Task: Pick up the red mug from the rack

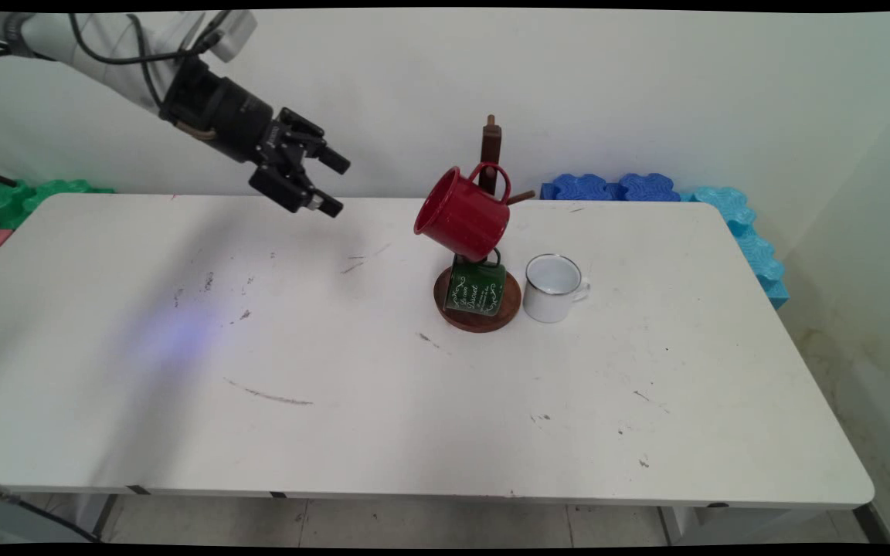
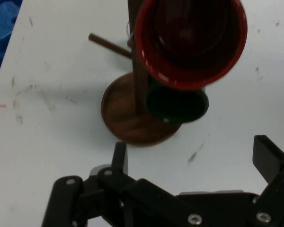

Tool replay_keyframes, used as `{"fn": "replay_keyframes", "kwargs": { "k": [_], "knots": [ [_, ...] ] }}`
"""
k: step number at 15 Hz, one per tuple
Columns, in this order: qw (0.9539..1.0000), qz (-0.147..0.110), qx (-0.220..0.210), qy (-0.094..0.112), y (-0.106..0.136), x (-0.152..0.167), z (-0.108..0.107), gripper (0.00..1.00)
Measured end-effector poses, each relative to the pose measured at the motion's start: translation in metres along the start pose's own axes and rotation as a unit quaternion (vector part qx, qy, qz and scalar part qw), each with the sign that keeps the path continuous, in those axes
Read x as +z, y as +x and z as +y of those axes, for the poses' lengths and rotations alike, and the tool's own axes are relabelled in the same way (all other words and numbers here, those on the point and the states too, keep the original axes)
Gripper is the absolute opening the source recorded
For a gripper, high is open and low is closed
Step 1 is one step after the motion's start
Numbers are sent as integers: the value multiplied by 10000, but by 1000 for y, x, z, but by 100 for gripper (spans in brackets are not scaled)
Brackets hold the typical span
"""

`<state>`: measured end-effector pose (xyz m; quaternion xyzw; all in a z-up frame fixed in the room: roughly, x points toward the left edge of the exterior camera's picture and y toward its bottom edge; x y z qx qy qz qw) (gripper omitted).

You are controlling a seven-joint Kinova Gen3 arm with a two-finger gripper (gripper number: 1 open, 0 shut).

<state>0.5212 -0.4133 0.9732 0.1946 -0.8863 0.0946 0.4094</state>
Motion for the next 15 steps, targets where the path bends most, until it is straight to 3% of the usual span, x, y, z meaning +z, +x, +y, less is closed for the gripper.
{"fn": "replay_keyframes", "kwargs": {
  "k": [6,9,15],
  "knots": [
    [9995,135,-253,-93,24,19,4,100],
    [9995,190,-261,-10,34,26,5,100],
    [9986,206,-493,-3,37,56,20,100]
  ]
}}
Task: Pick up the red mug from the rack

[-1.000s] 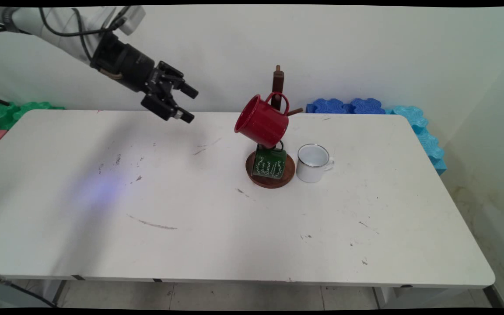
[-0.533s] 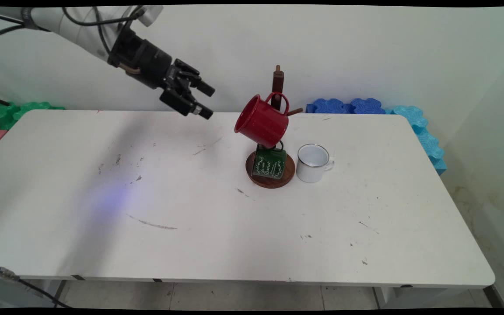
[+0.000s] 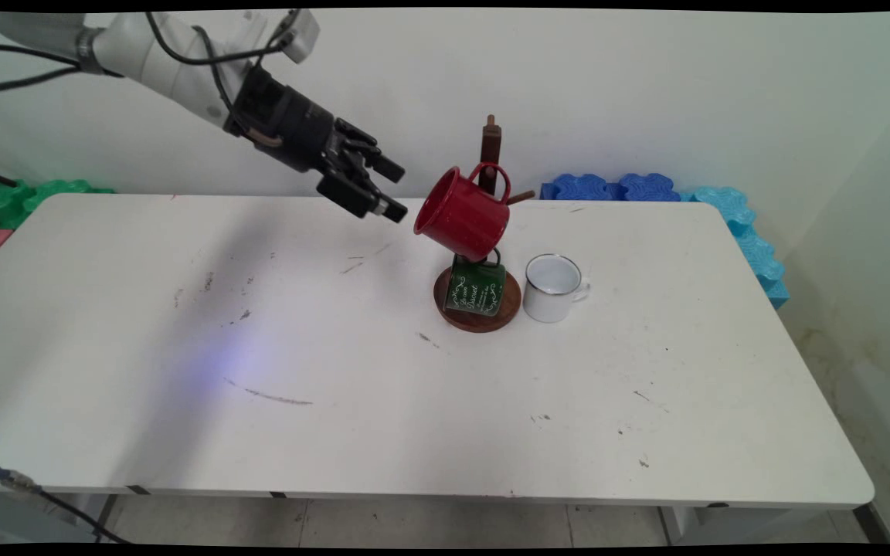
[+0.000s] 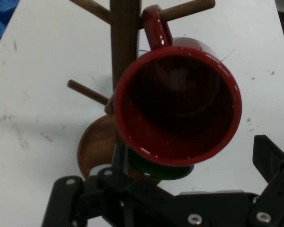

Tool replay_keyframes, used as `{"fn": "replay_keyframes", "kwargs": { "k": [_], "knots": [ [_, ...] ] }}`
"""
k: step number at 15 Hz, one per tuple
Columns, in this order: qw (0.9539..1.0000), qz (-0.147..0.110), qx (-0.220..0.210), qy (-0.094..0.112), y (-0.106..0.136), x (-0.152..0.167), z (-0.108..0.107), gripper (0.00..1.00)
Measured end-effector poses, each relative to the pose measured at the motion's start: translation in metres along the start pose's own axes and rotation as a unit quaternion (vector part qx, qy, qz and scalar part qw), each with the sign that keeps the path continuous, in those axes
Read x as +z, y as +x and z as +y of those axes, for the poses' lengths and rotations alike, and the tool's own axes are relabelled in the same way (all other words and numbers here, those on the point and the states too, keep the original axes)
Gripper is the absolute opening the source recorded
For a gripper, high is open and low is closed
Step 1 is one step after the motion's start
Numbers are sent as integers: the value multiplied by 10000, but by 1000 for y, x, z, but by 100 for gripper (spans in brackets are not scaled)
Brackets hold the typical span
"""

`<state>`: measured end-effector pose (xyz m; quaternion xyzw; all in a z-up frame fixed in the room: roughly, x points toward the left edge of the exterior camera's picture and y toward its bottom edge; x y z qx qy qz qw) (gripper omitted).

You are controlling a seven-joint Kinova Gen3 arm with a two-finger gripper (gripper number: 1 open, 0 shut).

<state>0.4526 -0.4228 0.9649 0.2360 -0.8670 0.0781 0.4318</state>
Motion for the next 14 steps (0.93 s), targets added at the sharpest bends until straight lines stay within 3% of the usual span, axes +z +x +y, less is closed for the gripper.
{"fn": "replay_keyframes", "kwargs": {
  "k": [14],
  "knots": [
    [9994,82,-343,-27,-5,57,28,100]
  ]
}}
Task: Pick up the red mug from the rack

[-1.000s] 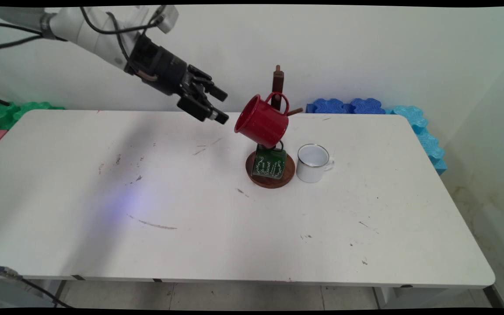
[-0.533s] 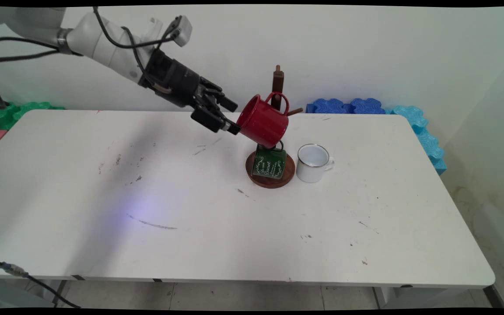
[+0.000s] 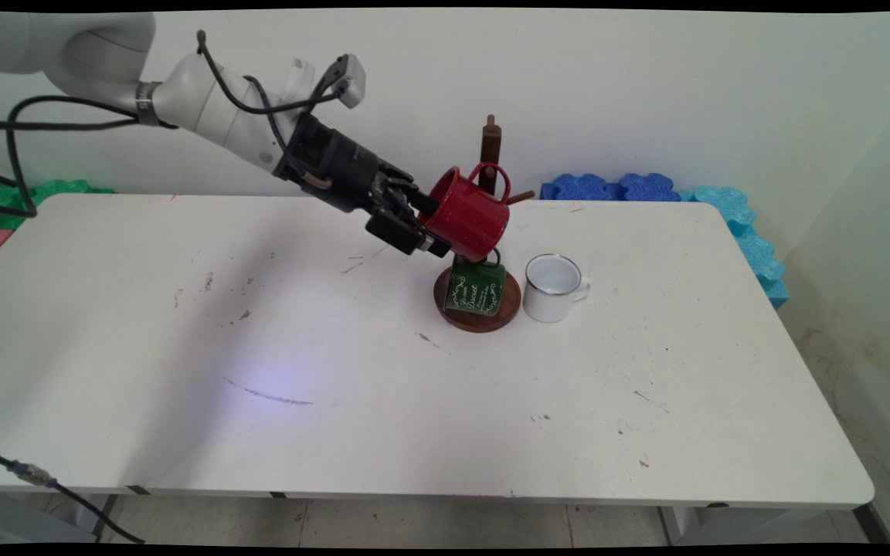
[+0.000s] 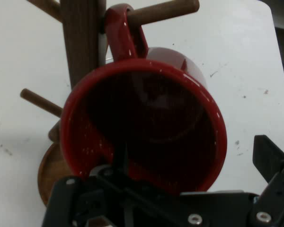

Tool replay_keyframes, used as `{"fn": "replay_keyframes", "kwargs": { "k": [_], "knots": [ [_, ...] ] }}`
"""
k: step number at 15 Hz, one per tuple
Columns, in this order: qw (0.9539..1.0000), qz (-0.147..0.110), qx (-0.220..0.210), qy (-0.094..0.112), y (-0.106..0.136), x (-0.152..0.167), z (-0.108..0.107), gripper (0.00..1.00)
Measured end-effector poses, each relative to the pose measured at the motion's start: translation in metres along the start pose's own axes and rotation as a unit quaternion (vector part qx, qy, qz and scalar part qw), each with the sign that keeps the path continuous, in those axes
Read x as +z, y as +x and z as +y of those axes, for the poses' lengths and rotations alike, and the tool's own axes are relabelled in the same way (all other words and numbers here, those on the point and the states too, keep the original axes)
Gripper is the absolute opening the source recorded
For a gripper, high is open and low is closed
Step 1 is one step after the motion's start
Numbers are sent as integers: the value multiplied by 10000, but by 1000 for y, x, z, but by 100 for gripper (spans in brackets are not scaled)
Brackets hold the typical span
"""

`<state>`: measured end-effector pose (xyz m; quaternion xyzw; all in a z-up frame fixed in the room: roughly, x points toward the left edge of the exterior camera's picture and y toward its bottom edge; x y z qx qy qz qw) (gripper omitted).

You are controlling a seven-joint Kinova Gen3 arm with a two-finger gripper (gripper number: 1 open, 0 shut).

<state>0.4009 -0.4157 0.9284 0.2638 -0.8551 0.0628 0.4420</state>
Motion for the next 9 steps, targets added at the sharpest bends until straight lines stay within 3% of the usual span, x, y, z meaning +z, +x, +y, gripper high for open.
{"fn": "replay_keyframes", "kwargs": {
  "k": [9],
  "knots": [
    [9999,103,-106,-20,2,20,7,100]
  ]
}}
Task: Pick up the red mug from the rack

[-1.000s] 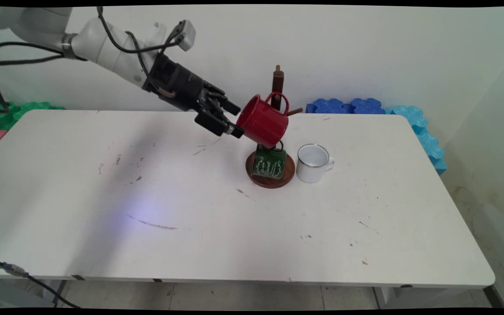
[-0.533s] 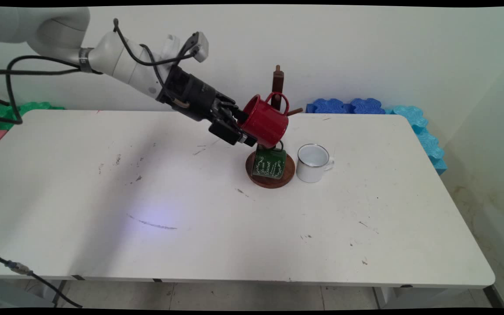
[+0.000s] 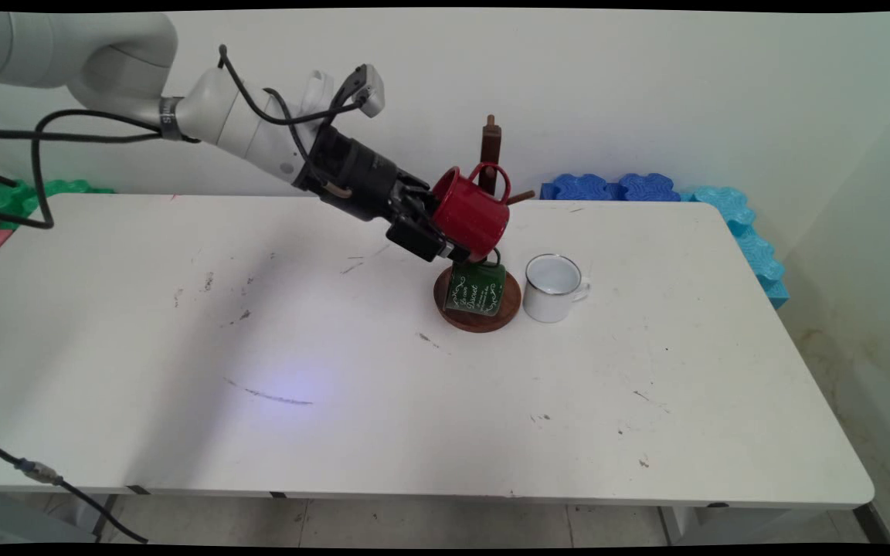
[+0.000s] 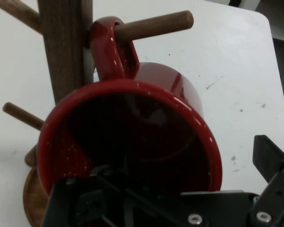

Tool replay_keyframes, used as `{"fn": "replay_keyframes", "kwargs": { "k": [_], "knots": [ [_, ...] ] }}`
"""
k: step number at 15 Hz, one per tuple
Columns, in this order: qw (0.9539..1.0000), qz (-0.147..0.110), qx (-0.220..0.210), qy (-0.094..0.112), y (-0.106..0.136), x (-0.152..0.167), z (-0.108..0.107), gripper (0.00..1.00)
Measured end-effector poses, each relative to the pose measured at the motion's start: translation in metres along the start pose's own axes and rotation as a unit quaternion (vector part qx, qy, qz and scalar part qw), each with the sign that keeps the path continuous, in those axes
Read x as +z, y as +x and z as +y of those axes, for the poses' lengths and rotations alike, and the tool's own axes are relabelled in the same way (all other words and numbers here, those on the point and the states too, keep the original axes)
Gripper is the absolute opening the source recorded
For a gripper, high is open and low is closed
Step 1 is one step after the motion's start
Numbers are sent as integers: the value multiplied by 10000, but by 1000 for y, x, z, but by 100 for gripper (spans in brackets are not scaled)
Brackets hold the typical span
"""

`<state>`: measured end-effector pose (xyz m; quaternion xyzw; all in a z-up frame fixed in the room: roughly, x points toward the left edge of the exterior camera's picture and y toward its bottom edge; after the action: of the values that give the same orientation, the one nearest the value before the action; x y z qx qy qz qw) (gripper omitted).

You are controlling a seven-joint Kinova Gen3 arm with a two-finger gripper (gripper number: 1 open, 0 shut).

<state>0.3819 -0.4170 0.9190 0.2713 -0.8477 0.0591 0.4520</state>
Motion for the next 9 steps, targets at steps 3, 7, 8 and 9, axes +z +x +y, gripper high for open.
{"fn": "replay_keyframes", "kwargs": {
  "k": [3,7,8,9],
  "knots": [
    [10000,36,-28,-8,1,3,2,100],
    [9999,79,-58,-22,4,7,4,100],
    [9999,89,-64,-26,4,7,4,100],
    [9999,95,-67,-28,4,8,4,100]
  ]
}}
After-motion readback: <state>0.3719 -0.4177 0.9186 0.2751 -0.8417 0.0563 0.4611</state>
